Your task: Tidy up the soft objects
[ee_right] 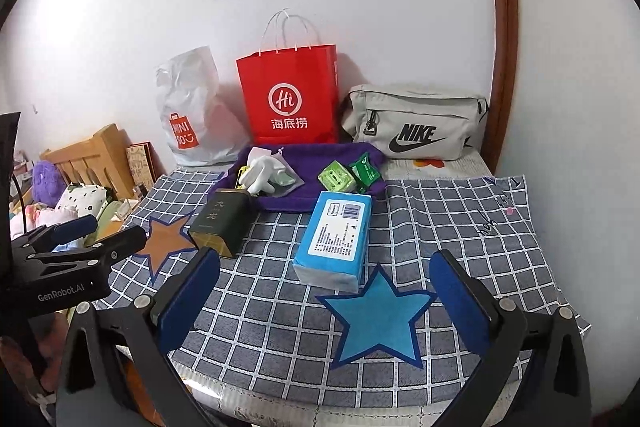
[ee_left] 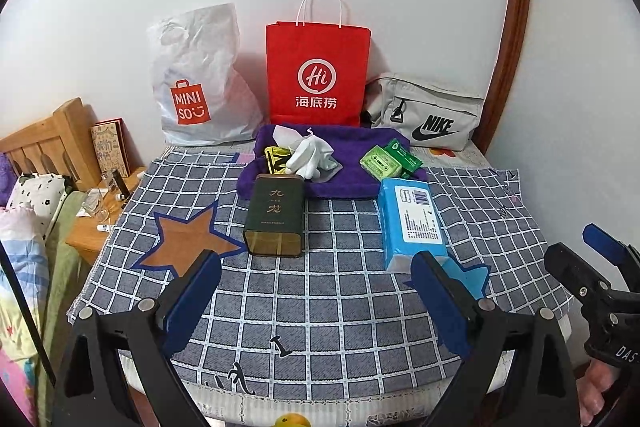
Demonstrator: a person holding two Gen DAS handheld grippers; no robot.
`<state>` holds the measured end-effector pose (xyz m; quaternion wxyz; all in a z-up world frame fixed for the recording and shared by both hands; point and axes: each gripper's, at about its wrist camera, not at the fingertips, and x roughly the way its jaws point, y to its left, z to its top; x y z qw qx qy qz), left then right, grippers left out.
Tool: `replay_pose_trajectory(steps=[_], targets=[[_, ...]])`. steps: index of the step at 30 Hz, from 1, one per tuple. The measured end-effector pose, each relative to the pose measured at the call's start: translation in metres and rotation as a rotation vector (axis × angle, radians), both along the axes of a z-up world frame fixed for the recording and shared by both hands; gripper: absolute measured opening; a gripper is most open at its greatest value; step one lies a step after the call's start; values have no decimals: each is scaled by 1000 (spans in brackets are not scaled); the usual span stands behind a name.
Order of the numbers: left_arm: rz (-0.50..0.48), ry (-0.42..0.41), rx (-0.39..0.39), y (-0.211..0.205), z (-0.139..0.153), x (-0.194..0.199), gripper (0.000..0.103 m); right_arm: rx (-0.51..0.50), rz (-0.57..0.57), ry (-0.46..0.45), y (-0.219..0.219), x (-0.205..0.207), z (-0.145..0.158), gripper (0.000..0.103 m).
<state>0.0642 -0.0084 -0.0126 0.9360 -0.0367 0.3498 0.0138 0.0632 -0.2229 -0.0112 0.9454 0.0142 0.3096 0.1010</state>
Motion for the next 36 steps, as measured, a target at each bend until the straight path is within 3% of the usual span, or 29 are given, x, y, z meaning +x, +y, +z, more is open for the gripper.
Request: replay_pose_trajectory(steps=[36], targets=[[-1, -10, 11, -2, 6, -10, 96, 7, -2, -8, -3, -13, 6, 103]])
